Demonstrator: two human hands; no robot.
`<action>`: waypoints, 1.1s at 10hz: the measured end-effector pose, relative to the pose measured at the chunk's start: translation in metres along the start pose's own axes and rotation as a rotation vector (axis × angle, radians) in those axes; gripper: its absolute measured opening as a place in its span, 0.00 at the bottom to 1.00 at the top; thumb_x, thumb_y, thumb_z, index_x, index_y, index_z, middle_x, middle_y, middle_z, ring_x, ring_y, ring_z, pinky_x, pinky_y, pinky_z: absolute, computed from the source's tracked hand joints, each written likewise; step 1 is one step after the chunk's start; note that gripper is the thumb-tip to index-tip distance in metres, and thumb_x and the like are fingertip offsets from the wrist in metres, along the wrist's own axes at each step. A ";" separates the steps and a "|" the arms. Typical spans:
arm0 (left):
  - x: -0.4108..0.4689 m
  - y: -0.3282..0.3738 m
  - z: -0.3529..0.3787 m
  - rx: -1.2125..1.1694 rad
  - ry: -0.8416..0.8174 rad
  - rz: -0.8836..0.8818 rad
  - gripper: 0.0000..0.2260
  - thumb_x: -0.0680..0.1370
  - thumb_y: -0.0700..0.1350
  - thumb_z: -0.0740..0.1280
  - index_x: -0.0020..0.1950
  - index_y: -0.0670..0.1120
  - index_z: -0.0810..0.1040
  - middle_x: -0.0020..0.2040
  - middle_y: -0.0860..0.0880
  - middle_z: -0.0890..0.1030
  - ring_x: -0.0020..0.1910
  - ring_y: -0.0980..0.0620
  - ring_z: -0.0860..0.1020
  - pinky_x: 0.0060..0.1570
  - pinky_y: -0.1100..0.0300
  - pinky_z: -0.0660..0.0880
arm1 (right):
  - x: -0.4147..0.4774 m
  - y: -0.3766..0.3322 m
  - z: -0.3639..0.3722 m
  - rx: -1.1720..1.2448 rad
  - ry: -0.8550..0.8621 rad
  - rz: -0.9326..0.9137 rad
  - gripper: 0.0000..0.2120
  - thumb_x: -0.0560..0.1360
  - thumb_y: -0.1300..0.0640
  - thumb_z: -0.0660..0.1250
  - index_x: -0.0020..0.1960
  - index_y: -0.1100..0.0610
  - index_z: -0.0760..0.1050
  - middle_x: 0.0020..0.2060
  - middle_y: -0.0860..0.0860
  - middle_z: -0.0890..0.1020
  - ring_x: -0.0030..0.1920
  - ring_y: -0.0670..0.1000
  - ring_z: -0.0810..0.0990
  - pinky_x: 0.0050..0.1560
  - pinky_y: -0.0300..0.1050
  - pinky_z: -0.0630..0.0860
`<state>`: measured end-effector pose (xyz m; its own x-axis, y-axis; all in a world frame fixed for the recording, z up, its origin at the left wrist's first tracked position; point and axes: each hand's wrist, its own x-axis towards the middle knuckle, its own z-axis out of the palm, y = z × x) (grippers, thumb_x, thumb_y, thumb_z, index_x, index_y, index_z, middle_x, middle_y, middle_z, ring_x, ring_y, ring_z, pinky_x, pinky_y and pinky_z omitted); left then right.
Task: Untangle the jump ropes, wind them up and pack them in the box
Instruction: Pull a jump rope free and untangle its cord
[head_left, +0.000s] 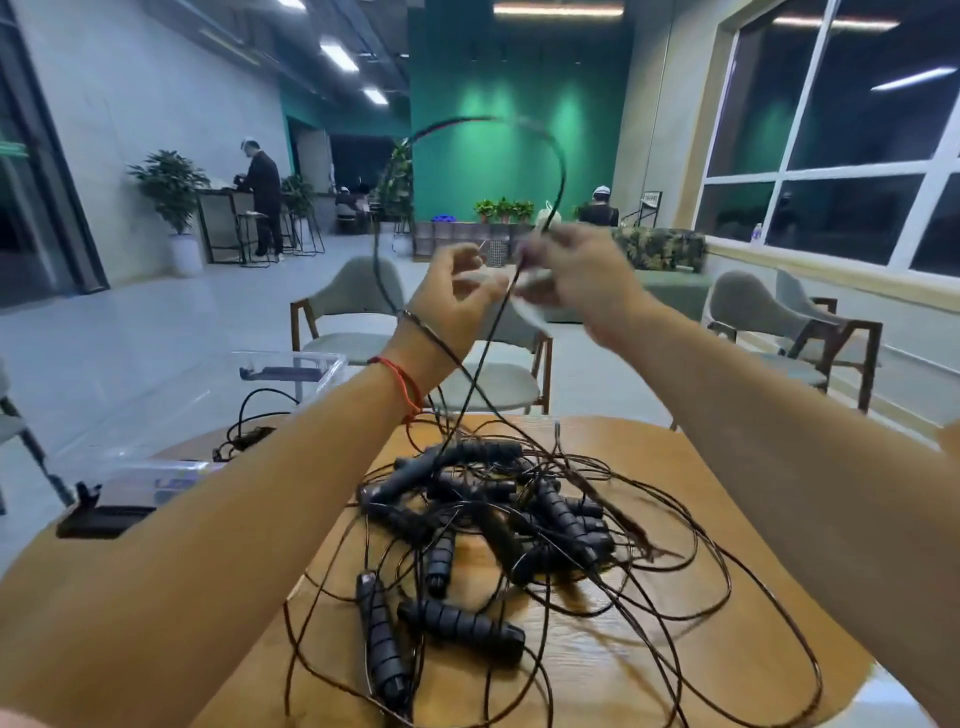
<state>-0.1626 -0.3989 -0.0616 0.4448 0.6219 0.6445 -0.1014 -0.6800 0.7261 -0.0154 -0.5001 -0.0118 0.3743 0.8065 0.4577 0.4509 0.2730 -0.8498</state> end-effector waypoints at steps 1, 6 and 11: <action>-0.017 -0.025 0.005 -0.004 -0.293 -0.119 0.08 0.83 0.51 0.69 0.60 0.53 0.74 0.58 0.47 0.84 0.53 0.53 0.83 0.49 0.57 0.80 | 0.017 -0.047 -0.002 0.216 0.056 -0.091 0.08 0.86 0.59 0.65 0.52 0.61 0.79 0.50 0.60 0.85 0.41 0.60 0.88 0.51 0.56 0.87; -0.012 -0.029 -0.005 -0.340 -0.136 -0.427 0.20 0.89 0.51 0.54 0.50 0.43 0.82 0.42 0.45 0.88 0.45 0.46 0.88 0.46 0.50 0.83 | 0.045 -0.046 -0.011 -0.339 0.012 0.155 0.23 0.82 0.59 0.71 0.74 0.61 0.72 0.67 0.61 0.81 0.62 0.61 0.85 0.56 0.53 0.86; 0.006 -0.007 -0.012 -0.396 -0.005 -0.307 0.18 0.90 0.47 0.55 0.50 0.41 0.80 0.42 0.44 0.84 0.38 0.50 0.84 0.43 0.56 0.83 | -0.013 0.069 0.057 0.217 -0.488 0.440 0.12 0.85 0.63 0.64 0.66 0.55 0.79 0.52 0.52 0.85 0.41 0.50 0.82 0.41 0.42 0.80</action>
<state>-0.1700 -0.3860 -0.0600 0.5110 0.7679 0.3864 -0.2951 -0.2654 0.9178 -0.0355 -0.4624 -0.0913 0.0547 0.9961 -0.0688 0.1492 -0.0763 -0.9859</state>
